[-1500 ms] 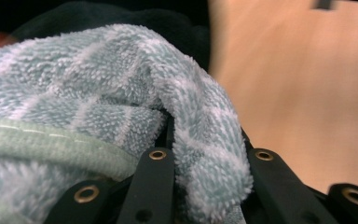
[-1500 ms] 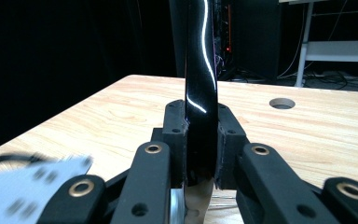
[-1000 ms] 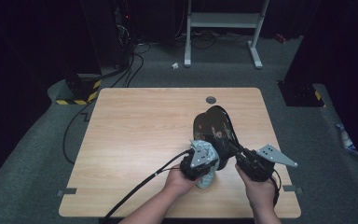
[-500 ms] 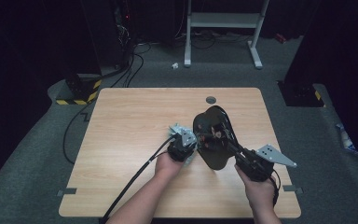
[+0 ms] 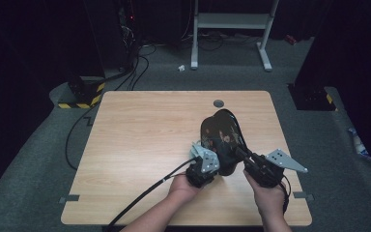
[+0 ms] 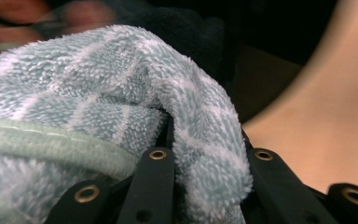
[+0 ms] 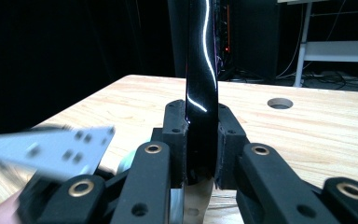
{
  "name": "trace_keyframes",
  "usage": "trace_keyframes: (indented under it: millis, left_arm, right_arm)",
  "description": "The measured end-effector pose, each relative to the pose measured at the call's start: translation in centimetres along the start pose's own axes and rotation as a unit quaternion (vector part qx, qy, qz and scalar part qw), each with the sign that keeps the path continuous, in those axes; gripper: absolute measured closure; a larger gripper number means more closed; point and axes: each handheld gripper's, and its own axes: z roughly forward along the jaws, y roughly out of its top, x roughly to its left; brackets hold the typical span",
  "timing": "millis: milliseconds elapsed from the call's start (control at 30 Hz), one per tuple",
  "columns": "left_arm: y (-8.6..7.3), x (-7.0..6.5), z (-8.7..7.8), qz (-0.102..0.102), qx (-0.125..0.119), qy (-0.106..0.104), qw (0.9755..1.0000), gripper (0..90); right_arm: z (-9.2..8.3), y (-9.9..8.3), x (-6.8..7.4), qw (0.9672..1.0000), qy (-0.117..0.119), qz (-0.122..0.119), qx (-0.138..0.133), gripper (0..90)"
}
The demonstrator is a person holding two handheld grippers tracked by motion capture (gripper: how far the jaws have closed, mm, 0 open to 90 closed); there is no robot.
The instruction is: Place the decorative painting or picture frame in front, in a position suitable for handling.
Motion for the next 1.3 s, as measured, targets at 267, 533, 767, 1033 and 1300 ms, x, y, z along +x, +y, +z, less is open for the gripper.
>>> trace_keyframes:
  millis: [267, 533, 767, 1033, 1300]
  left_arm:
    - [0.0, -1.7, -1.9, 0.004, -0.041, -0.041, 0.9983, 78.2]
    - [-1.5, 1.1, -6.3, -0.011, -0.080, 0.023, 0.9964, 77.7]
    - [-4.7, 4.0, -9.6, -0.052, -0.098, 0.074, 0.9911, 77.6]
    - [-8.2, 6.1, -11.3, -0.084, -0.107, 0.096, 0.9859, 76.9]
    - [-9.4, 6.4, -10.9, -0.077, -0.107, 0.093, 0.9869, 76.9]
  right_arm:
    - [0.0, 0.0, 0.0, 1.0000, 0.003, -0.002, -0.001, 78.4]
    - [-0.2, -0.2, -0.2, 1.0000, 0.004, 0.001, -0.003, 78.2]
    - [-0.3, -0.2, 0.0, 1.0000, 0.000, -0.002, -0.002, 77.7]
    - [-0.2, -0.4, 0.1, 1.0000, -0.004, -0.001, 0.003, 70.7]
    - [0.6, -1.0, 0.9, 0.9995, -0.010, -0.017, 0.026, 56.2]
